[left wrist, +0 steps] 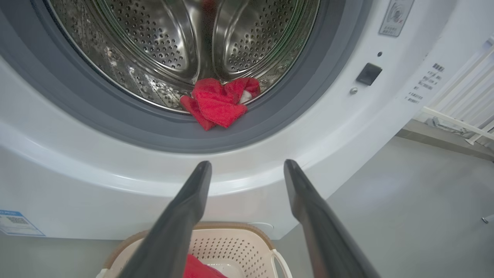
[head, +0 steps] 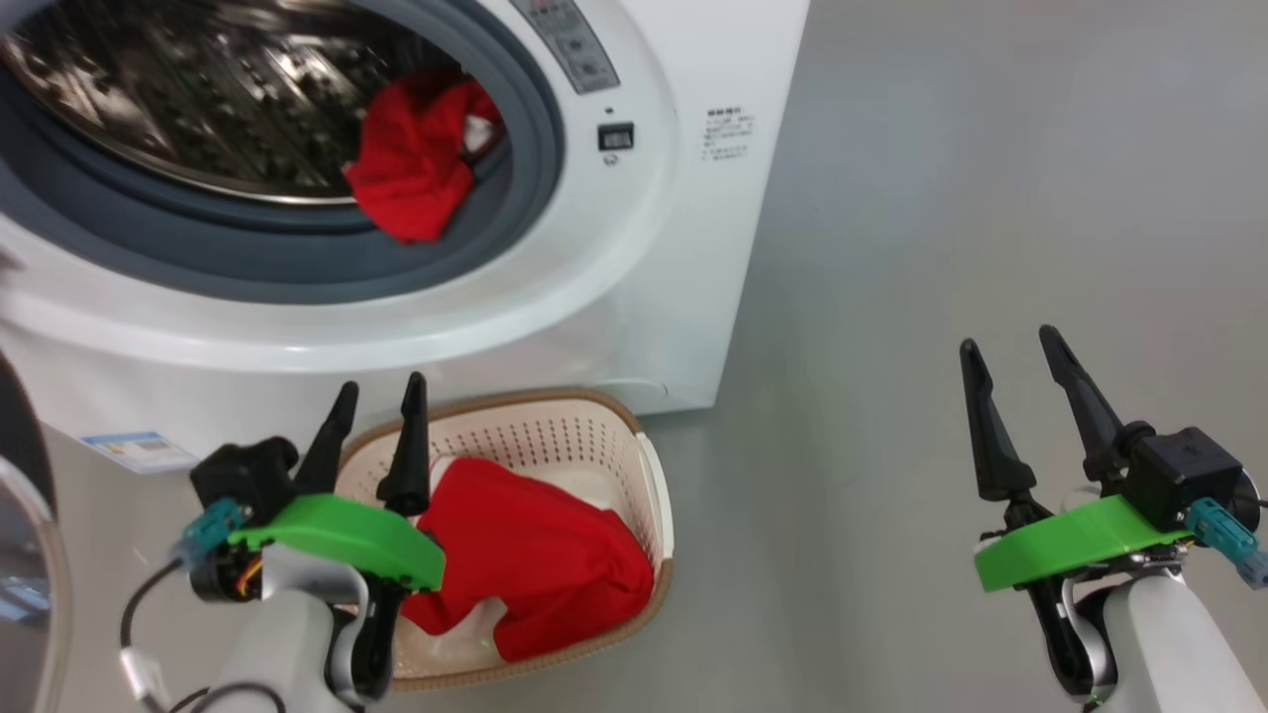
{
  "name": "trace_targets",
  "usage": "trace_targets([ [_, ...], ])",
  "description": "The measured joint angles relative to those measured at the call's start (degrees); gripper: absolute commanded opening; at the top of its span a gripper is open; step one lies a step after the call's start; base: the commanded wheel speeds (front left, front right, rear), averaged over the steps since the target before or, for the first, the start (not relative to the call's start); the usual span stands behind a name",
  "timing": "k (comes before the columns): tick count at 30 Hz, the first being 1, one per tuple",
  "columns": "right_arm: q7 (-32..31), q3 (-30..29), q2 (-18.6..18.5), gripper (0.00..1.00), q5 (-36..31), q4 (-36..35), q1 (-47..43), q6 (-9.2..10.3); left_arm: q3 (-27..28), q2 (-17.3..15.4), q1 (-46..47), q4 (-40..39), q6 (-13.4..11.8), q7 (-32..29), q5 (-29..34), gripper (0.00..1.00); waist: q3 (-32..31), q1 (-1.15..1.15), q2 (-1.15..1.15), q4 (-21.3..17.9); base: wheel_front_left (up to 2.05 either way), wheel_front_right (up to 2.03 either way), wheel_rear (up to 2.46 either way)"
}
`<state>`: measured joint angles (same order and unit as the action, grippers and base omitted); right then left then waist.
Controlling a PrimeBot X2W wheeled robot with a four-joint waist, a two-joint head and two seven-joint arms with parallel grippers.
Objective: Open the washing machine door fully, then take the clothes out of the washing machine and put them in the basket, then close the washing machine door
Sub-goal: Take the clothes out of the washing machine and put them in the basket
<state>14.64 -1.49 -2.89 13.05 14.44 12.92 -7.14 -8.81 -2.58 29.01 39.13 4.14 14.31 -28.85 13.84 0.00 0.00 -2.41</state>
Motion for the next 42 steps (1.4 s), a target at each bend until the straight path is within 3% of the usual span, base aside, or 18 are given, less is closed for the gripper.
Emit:
trace_targets([
  [12,0.0,-3.1,0.2,1.0,-1.3,-3.4,-4.6,0.0,2.9,0.0,-13.3,-23.3,-4.2,0.2,6.9,1.0,-6.6,0.0,0.0,1.5,0.0,0.0,0.0],
  [27,0.0,-5.3,0.6,1.0,-2.1,-8.6,-13.9,0.0,2.8,-0.7,-25.1,-29.0,-5.7,-2.2,7.4,1.0,-14.1,0.0,0.0,1.5,0.0,0.0,0.0],
  [42,0.0,-5.1,0.8,1.0,-2.1,-10.0,-16.4,0.0,2.5,-1.3,-28.1,-31.6,-6.7,-4.2,6.5,1.0,-15.5,0.0,0.0,1.1,0.0,0.0,0.0],
])
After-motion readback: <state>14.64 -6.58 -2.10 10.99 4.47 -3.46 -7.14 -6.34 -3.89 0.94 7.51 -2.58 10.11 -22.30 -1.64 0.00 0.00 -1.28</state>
